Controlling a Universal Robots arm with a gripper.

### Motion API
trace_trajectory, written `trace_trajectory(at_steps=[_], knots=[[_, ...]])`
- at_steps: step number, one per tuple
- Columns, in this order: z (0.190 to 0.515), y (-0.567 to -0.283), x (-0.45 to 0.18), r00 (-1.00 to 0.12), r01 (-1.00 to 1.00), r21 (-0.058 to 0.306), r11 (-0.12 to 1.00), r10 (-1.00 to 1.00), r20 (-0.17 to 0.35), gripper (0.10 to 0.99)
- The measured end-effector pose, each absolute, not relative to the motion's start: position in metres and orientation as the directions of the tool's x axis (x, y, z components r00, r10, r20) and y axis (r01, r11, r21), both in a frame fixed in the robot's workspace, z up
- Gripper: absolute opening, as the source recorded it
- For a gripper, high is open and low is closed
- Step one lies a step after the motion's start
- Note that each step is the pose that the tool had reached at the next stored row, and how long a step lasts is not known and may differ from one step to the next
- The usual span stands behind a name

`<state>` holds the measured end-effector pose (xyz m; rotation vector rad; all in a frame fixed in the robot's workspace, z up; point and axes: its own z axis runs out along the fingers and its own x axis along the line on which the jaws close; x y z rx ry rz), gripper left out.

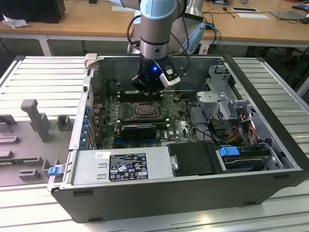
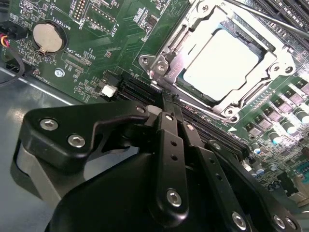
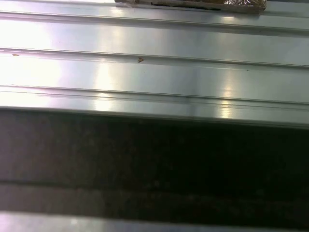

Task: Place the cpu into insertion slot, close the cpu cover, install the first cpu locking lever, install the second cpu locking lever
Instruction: 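Install the first cpu locking lever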

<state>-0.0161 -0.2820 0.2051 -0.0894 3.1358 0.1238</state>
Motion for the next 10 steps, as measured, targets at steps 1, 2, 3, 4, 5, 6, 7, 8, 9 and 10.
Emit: trace_trajectory(at_steps=[1,2,3,4,5,6,7,8,9,10], knots=[[0.2048,-0.282,-0.0162,-0.998,-0.057,0.078,0.995,-0.057,-0.004,0.106],[0.2047,-0.2821,-0.0162,-0.998,-0.057,0.076,0.995,-0.057,-0.004,0.106],[0.2047,-0.2821,-0.0162,-0.998,-0.057,0.076,0.996,-0.057,-0.004,0.106],[0.2047,-0.2821,-0.0162,-0.998,-0.057,0.076,0.996,-0.057,-0.004,0.106],[0.2048,-0.2821,-0.0162,-0.998,-0.057,0.076,0.996,-0.056,-0.004,0.106],[0.2053,-0.2823,-0.0162,-0.998,-0.057,0.076,0.996,-0.057,-0.003,0.106],[0.2058,-0.2825,-0.0162,-0.998,-0.057,0.076,0.996,-0.057,-0.002,0.106],[0.2062,-0.2825,-0.0162,-0.998,-0.057,0.076,0.996,-0.057,-0.002,0.106],[0.2062,-0.2826,-0.0161,-0.998,-0.057,0.076,0.995,-0.057,-0.001,0.106],[0.206,-0.2827,-0.0161,-0.998,-0.056,0.074,0.996,-0.057,-0.001,0.106]])
